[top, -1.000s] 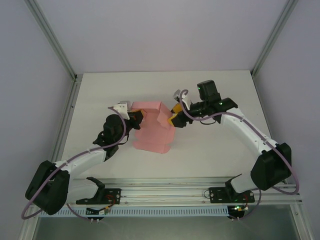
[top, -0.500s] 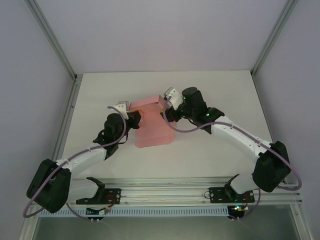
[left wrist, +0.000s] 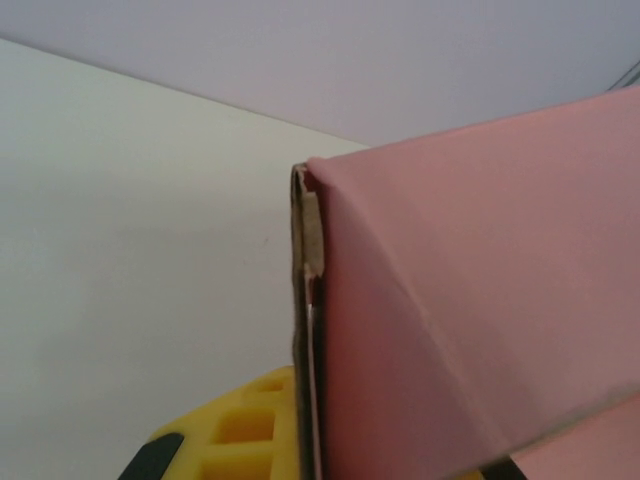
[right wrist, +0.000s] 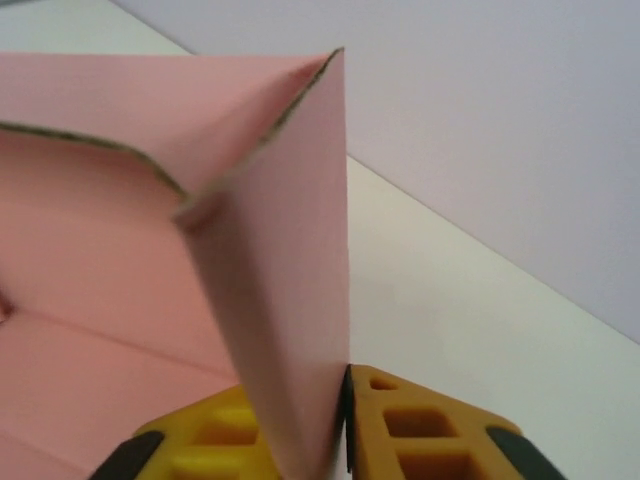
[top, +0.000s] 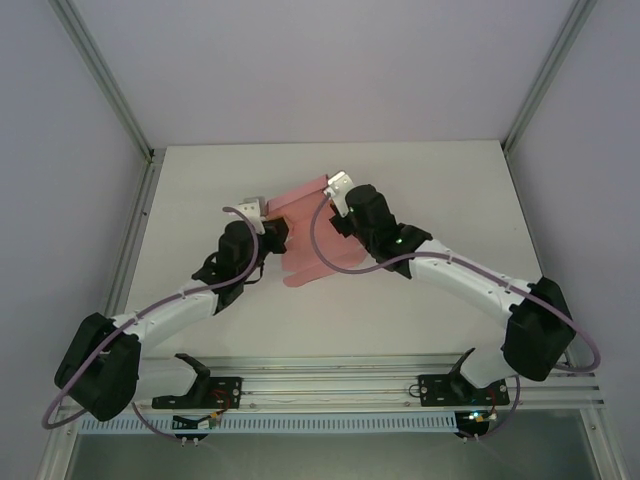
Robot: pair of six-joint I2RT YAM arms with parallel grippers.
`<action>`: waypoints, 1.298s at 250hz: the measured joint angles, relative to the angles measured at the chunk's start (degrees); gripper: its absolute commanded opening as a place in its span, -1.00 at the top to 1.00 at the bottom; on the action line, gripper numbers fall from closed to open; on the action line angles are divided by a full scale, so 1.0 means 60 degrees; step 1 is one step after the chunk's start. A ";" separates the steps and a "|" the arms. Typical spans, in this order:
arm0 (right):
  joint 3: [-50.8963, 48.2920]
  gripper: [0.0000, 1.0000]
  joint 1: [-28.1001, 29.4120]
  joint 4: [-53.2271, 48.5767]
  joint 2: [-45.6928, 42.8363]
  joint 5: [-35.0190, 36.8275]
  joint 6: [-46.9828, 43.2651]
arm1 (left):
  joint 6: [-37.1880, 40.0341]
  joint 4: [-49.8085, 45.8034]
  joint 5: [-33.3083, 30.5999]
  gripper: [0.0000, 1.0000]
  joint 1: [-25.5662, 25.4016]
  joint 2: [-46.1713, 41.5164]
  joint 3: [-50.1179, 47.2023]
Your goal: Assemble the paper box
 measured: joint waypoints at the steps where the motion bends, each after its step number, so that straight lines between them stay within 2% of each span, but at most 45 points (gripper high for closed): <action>1: 0.0000 0.77 0.0000 0.0004 0.0015 0.0022 0.0007 | -0.0018 -0.0029 -0.0044 1.00 -0.0022 0.0007 0.0015; 51: 0.0222 0.83 0.0102 0.0299 0.0914 0.1636 0.0765 | -0.1825 -0.2448 -0.2040 1.00 -0.1045 0.0364 0.1279; 102: 0.0911 0.82 0.0076 -0.0805 0.1526 0.2106 0.2280 | -0.2943 -0.4488 -0.3621 1.00 -0.2033 0.0918 0.2488; 176: 0.1996 0.77 0.0044 -0.2922 0.2430 0.2616 0.4262 | -0.3534 -0.5628 -0.4138 1.00 -0.2473 0.1639 0.3235; 204: 0.2051 0.70 0.0007 -0.3195 0.2426 0.2499 0.4473 | -0.3537 -0.5668 -0.4160 1.00 -0.2554 0.1672 0.3257; 226: 0.1832 0.50 -0.0146 -0.2889 0.2277 0.1942 0.4357 | -0.3512 -0.5701 -0.4277 1.00 -0.2572 0.1672 0.3257; 240: 0.1435 0.21 -0.0353 -0.2452 0.1996 0.1410 0.4171 | -0.3457 -0.5676 -0.4317 1.00 -0.2605 0.1672 0.3253; 263: 0.0616 0.02 -0.0750 -0.1741 0.1304 0.0517 0.3927 | -0.3286 -0.5628 -0.4357 1.00 -0.2641 0.1668 0.3249; 279: 0.0117 -0.02 -0.0958 -0.1348 0.0761 -0.0011 0.3730 | -0.3220 -0.5584 -0.4419 1.00 -0.2652 0.1668 0.3249; 325: -0.0565 -0.32 -0.1249 -0.1016 -0.0328 -0.1242 0.3133 | -0.3104 -0.5388 -0.4754 1.00 -0.2656 0.1628 0.3257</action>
